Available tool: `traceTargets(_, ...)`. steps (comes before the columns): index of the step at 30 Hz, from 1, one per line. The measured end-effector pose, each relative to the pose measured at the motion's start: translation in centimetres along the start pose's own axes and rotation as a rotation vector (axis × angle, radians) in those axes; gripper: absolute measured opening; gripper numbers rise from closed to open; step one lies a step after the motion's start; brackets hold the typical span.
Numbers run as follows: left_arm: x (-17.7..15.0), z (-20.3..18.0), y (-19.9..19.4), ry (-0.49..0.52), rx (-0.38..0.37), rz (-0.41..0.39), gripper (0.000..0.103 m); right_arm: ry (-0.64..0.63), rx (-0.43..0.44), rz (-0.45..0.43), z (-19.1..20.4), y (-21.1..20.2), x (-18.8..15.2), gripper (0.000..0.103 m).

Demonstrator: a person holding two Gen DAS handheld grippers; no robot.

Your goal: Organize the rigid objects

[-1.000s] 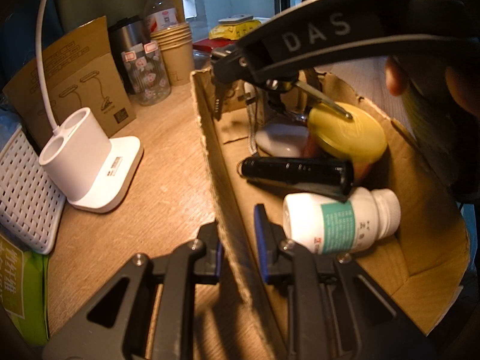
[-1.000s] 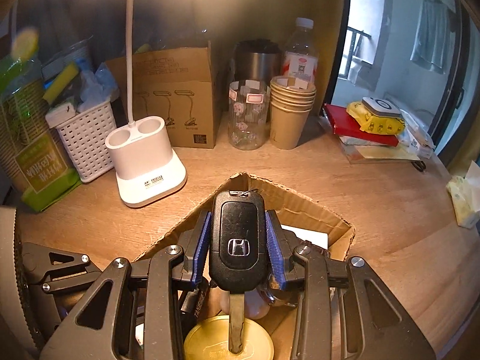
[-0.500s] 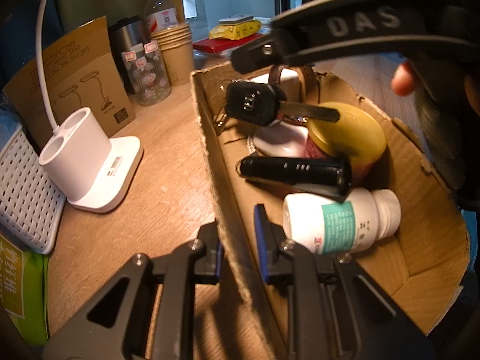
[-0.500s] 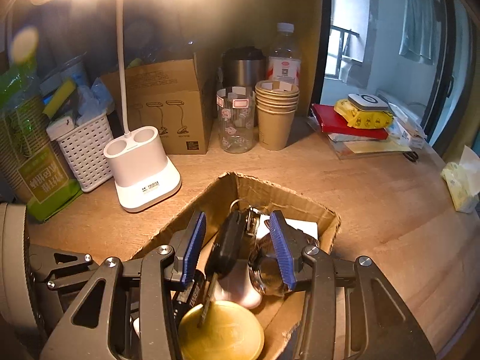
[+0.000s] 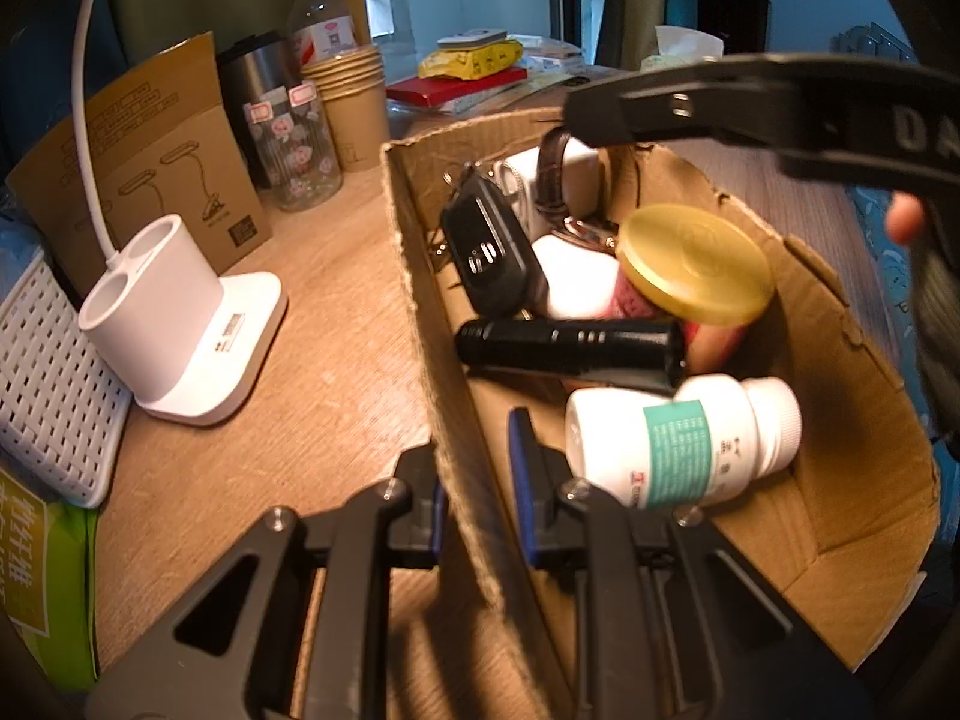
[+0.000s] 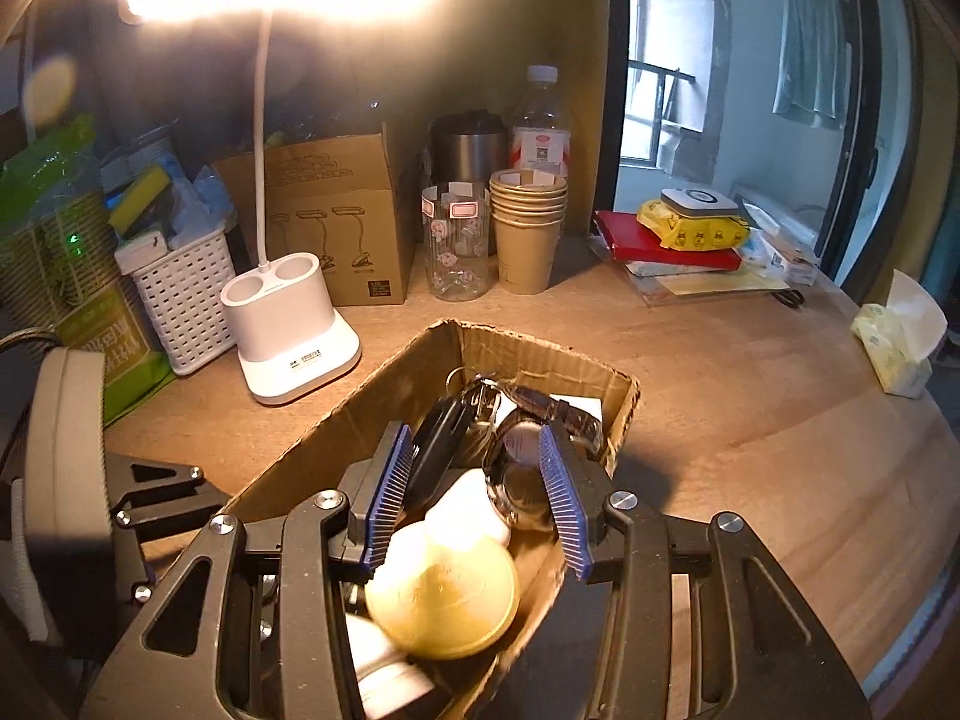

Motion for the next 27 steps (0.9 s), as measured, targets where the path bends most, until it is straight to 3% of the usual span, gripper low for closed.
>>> traceTargets(15,0.0,0.0,0.0,0.001,0.001,-0.001,0.019,0.040,-0.057,-0.014,-0.4,-3.6,-3.5,0.048)
traceTargets(17,0.0,0.1,0.0,0.001,0.001,-0.001,0.019,0.057,-0.077,-0.018,-0.8,-4.4,-4.2,0.049)
traceTargets(19,0.0,0.0,0.0,0.001,0.001,-0.001,0.018,0.075,-0.096,-0.018,-1.2,-5.0,-5.2,0.057)
traceTargets(27,0.2,-0.4,-0.1,0.019,0.006,-0.007,0.017,0.153,-0.100,0.013,-2.4,-4.9,-8.2,0.057)
Point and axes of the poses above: each gripper's, at about its wrist camera, not at the fingertips, and y roughly the way its jaws point, z to its left, x to its top, the point moved 10 cm from there along y, roughly the way its jaws point, and after that the axes turned 8 degrees about -x, right-handed, at the moved point
